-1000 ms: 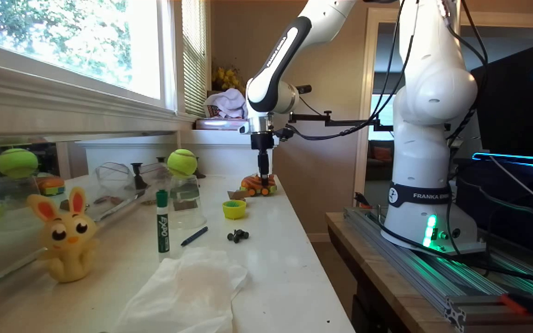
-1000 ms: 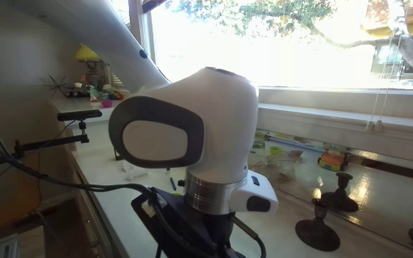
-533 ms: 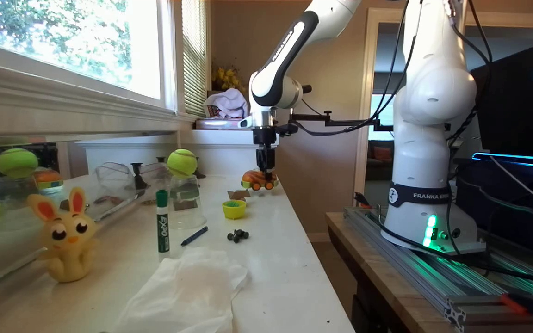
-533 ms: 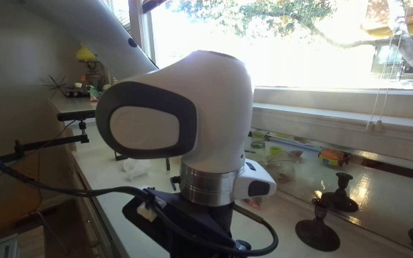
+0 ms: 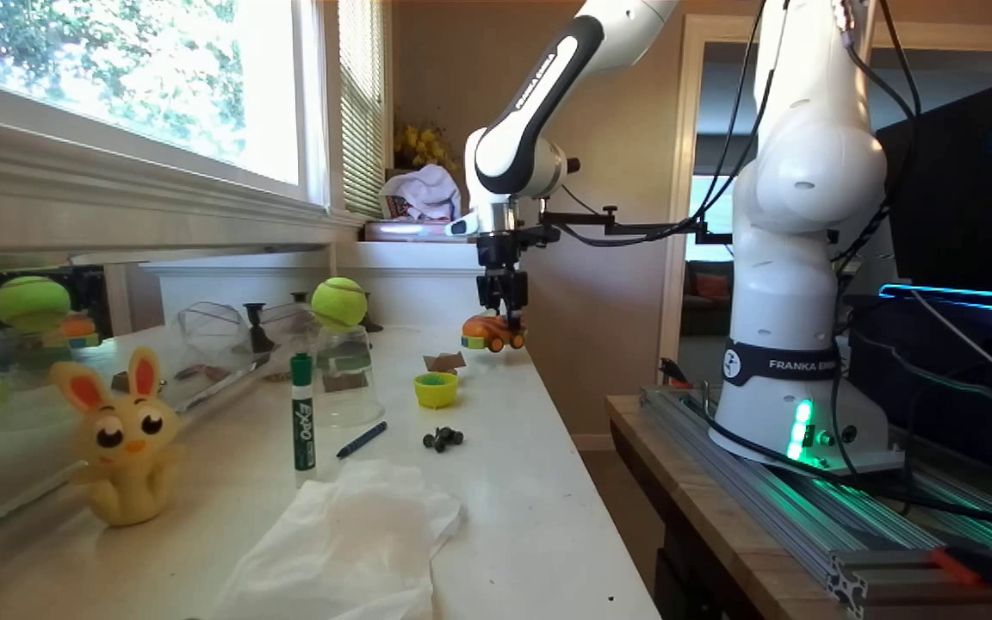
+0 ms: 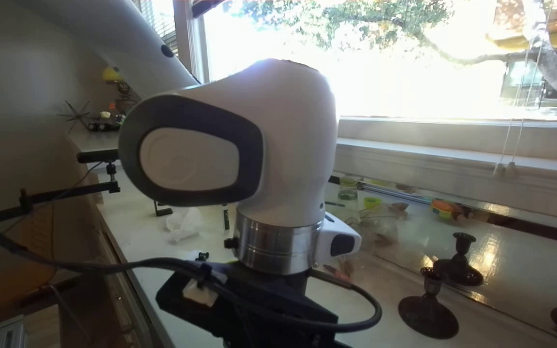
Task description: Rotate the orange toy car 180 degrees
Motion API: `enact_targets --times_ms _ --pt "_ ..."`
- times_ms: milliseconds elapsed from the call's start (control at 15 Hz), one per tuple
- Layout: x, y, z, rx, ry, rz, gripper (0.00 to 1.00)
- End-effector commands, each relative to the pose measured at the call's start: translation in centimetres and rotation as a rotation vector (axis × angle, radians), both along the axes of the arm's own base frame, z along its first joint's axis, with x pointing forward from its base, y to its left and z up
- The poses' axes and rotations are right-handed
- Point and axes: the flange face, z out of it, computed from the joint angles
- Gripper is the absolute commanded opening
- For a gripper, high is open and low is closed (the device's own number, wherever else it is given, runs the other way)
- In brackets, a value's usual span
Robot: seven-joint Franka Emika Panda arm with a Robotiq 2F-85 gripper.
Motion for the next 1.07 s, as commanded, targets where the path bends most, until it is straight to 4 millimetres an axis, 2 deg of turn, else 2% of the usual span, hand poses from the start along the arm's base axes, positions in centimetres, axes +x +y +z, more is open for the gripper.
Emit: enact_targets --times_ms 0,533,1000 --pt "-0.1 -0.3 1.5 -0.007 0.007 0.087 0.45" --pt "1.2 0.0 2.2 -0.005 -0.022 0.237 0.45" --pt "1.6 -0.3 2.3 0.001 -0.029 0.281 0.45"
